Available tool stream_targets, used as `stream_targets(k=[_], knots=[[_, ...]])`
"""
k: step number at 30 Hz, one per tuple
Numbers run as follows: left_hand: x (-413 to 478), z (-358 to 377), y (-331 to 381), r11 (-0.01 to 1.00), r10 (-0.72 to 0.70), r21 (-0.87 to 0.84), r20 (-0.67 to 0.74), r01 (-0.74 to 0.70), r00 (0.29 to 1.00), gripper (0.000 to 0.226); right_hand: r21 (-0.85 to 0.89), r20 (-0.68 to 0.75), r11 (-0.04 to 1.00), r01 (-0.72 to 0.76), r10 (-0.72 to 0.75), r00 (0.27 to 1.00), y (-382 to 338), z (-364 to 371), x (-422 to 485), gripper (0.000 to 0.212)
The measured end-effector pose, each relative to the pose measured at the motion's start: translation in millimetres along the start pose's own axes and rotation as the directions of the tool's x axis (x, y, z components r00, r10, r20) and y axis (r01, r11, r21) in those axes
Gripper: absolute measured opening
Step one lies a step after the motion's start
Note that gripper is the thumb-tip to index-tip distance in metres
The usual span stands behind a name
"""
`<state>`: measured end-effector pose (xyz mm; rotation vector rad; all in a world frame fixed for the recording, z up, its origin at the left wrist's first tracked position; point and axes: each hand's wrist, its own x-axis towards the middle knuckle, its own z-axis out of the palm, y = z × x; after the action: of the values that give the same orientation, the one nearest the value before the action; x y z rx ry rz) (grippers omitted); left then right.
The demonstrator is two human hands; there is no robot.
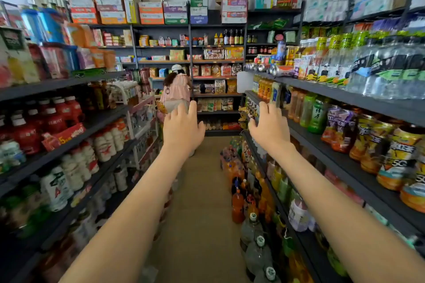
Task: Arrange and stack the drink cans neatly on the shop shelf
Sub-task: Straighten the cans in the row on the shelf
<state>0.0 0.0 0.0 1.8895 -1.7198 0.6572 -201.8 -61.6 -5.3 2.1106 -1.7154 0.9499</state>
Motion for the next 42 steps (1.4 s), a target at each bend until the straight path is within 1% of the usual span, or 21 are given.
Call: stream_targets(k=[3,4,7,10,13,18,24,29,32,34,37,39,42], knots=[[54,44,-24,0.999,0.040,-0.032,-0.046,-0.041,0.998,0.055,-0.003,-0.028,1.000,-0.005,0.005,1.000,0,44,56,0.052],[74,60,-34,0.998,0.060,-0.020,-0.032,-0.061,0.998,0.055,-0.009,-0.022,1.000,0.005,-0.006,1.000,-1,59,76,0.053],[149,104,-57,0.995,0.099,-0.018,-0.044,-0.099,0.994,0.057,-0.011,-0.074,1.000,0.023,-0.023,0.997,0,101,146,0.050],[223,145,-66,0.991,0.131,-0.023,-0.059,-0.132,0.990,0.058,-0.005,-0.099,1.000,-0.002,0.002,0.995,5,135,209,0.050],[295,194,-57,0.978,0.183,-0.082,-0.093,-0.191,0.979,0.058,-0.031,-0.106,0.998,-0.046,0.042,0.994,23,168,268,0.052],[403,296,-14,0.922,0.316,-0.196,-0.124,-0.335,0.941,0.058,-0.127,-0.118,0.985,-0.115,0.100,0.988,71,224,366,0.057],[532,408,27,0.836,0.396,-0.331,-0.189,-0.438,0.899,0.056,-0.176,-0.155,0.981,-0.076,0.049,0.987,106,303,494,0.058],[644,483,22,0.814,0.444,-0.316,-0.203,-0.487,0.873,0.055,-0.185,-0.177,0.977,-0.108,0.075,0.981,114,376,601,0.057],[700,532,6,0.803,0.426,-0.356,-0.218,-0.478,0.878,0.050,-0.212,-0.180,0.971,-0.113,0.075,0.981,115,420,657,0.056],[744,572,-7,0.794,0.423,-0.361,-0.249,-0.489,0.871,0.048,-0.219,-0.200,0.966,-0.140,0.096,0.975,117,451,697,0.057],[810,628,-24,0.762,0.467,-0.364,-0.264,-0.535,0.844,0.048,-0.227,-0.246,0.951,-0.209,0.152,0.957,121,498,755,0.060],[853,660,-31,0.743,0.495,-0.365,-0.263,-0.561,0.828,0.052,-0.236,-0.272,0.936,-0.260,0.193,0.943,124,524,790,0.061],[923,702,-36,0.715,0.511,-0.386,-0.282,-0.583,0.812,0.060,-0.250,-0.275,0.915,-0.315,0.245,0.930,131,554,842,0.062]])
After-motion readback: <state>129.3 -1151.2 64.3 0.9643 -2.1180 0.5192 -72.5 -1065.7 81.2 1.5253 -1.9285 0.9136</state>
